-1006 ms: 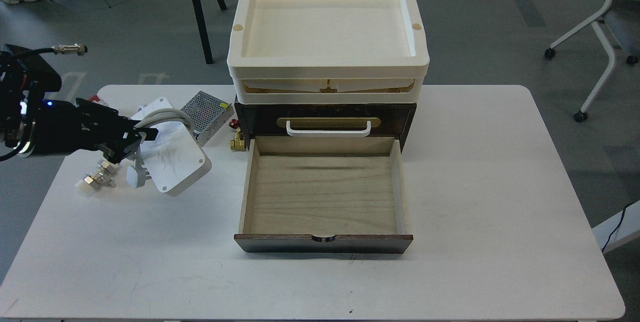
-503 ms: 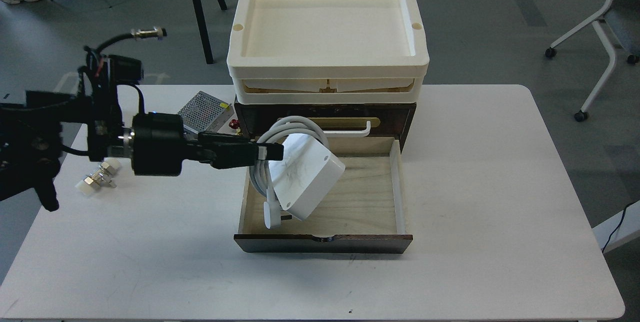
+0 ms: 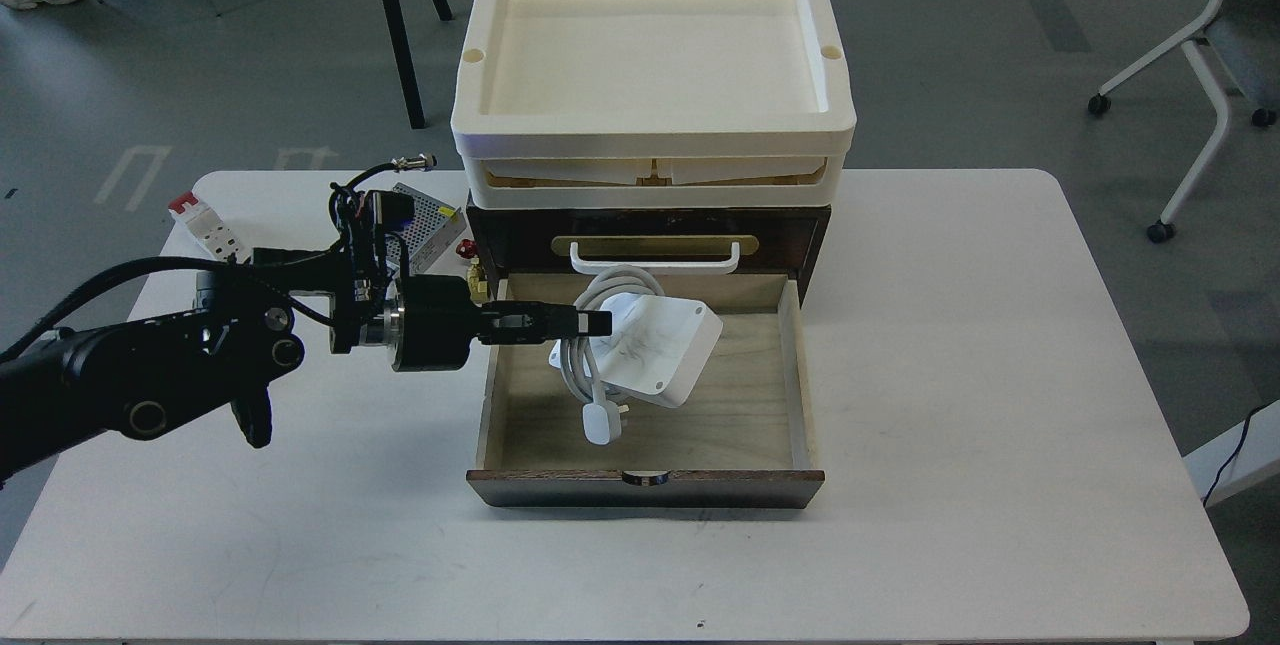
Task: Put charging cable into cabinet
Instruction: 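Lower the charger into the drawer and open the left gripper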
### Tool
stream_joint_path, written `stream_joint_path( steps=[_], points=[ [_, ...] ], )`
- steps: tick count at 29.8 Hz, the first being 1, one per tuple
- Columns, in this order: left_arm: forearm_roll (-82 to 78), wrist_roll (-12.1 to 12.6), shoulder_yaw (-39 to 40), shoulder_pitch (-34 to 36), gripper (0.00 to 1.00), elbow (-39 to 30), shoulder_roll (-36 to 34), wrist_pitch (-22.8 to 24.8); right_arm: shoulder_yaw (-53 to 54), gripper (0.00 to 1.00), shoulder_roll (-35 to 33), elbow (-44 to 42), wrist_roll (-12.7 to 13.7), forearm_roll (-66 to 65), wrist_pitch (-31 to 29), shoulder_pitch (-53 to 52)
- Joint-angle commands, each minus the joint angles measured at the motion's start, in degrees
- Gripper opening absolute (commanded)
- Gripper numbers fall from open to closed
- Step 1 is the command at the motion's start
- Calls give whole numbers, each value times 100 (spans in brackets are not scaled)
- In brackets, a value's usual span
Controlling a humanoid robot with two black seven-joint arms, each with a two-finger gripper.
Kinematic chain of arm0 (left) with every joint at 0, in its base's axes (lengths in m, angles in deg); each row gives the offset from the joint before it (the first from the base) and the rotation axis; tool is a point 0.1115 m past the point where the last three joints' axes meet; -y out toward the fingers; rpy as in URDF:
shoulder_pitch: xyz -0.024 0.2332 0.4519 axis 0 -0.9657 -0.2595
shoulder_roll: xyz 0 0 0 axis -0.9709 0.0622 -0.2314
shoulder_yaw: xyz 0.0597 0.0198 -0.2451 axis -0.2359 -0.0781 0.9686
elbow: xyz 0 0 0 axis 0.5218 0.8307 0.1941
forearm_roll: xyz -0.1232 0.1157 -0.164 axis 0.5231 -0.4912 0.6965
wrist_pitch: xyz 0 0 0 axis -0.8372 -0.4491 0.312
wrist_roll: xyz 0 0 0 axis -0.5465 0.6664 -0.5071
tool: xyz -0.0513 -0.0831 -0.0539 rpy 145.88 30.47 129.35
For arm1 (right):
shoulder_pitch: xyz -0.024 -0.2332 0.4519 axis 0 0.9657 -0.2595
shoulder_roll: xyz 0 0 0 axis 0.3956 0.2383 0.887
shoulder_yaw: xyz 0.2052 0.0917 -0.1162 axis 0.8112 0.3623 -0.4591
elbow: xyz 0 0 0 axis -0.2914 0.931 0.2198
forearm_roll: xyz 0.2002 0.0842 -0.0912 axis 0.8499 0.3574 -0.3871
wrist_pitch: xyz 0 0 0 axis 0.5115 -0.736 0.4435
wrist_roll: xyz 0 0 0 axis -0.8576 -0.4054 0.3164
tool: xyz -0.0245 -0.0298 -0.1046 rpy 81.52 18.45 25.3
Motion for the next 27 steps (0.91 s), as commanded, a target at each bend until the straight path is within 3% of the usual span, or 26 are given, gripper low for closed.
stream_joint_path(
  steps=[1,5,6,10,11,12,13,16,19,23,27],
  points=[
    [-5,-1,-58,1,0,167,203,-145,2,100,-17,-55,0,0,0,10],
    [-5,-1,-58,-8,9,167,185,-137,2,100,-17,-100,0,9,0,10],
    [-5,-1,-58,-16,15,167,185,-137,10,100,-17,-100,0,9,0,10],
    [30,-1,-49,-16,45,167,176,-128,10,100,-17,-100,0,9,0,10],
    [39,-1,-49,-16,57,167,176,-119,10,100,-8,-91,0,9,0,10],
    [65,-1,-49,-8,80,167,194,-145,10,100,-17,-91,0,9,0,10],
    [74,-1,-40,-8,85,167,194,-137,10,100,-8,-82,0,9,0,10],
    [83,-1,-14,1,93,167,141,-111,19,100,-8,-56,0,9,0,10],
    [100,-1,83,10,94,27,-147,-49,45,100,-8,-38,0,9,0,10],
    [249,-1,408,-34,94,-781,-1148,240,54,100,1,-21,52,-52,0,-191],
    [258,-1,487,-25,94,-976,-2185,360,-103,100,1,-47,96,-175,0,-780]
  ],
)
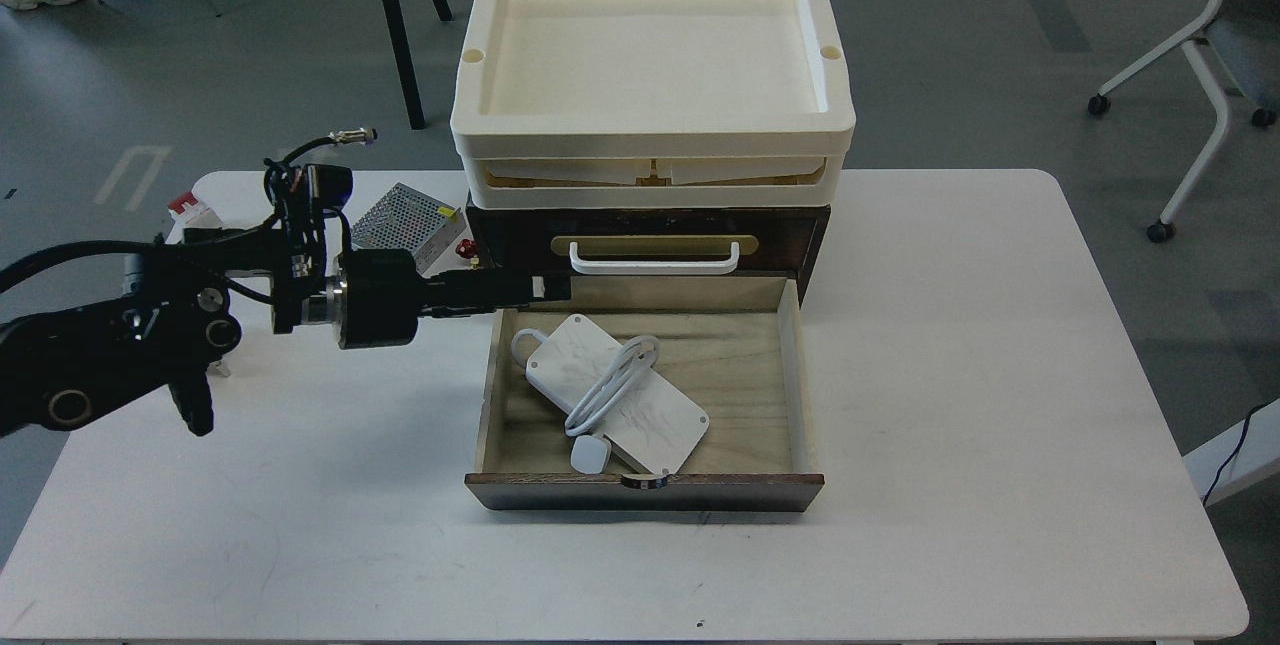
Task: Put charging cable into cabinet
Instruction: 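Lower the charger into the drawer and open the left gripper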
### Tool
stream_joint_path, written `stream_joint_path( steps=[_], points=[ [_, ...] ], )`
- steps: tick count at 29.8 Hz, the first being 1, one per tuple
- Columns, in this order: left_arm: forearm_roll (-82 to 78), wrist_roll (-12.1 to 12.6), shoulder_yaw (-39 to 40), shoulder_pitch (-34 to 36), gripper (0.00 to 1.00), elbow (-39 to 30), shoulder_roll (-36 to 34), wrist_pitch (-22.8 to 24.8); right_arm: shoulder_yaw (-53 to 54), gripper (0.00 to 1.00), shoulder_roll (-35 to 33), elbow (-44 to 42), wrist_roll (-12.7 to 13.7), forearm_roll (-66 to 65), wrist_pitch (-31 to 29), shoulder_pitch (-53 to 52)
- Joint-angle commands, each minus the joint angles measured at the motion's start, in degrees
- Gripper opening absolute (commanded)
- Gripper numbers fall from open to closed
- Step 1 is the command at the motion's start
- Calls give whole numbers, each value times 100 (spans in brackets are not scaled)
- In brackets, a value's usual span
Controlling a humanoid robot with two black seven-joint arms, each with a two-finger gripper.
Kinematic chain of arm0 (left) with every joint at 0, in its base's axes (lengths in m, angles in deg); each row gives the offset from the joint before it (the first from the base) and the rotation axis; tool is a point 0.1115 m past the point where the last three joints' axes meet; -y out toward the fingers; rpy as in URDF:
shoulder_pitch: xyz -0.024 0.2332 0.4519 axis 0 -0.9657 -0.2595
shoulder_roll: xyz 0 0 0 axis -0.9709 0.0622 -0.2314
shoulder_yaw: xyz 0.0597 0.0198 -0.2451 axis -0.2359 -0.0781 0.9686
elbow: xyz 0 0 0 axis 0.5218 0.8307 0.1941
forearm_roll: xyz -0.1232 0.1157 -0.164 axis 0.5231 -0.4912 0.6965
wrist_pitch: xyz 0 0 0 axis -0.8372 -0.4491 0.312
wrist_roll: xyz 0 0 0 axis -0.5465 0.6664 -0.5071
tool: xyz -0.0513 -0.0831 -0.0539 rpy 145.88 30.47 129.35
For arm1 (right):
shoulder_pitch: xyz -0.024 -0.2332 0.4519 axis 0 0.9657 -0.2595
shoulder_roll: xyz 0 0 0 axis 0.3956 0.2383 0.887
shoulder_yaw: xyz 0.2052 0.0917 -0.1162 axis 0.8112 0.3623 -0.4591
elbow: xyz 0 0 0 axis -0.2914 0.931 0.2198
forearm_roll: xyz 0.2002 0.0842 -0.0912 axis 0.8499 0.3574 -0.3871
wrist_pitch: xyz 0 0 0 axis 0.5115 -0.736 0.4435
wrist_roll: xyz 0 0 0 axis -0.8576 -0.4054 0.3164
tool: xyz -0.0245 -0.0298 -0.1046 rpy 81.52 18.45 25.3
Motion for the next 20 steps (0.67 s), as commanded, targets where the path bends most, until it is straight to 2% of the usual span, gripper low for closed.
stream_joint_path(
  steps=[1,5,11,14,16,20],
  points=[
    [11,1,57,2,94,-114,-962,59,-162,100,14,-7,25,-181,0,-494],
    [412,1,249,11,95,-35,-1579,59,-277,100,93,124,25,-305,0,-793],
    [3696,1,1383,55,96,702,-1606,59,-242,100,479,652,16,-287,0,-785],
    [5525,1,1866,64,96,1308,-1361,59,-163,100,954,626,-27,-252,0,-776],
    [6580,1,2043,125,96,1782,-897,59,-49,100,1156,608,-54,-226,0,-759],
    [7121,1,1973,319,96,2233,-218,59,241,100,1403,573,-63,-217,0,-750]
  ],
)
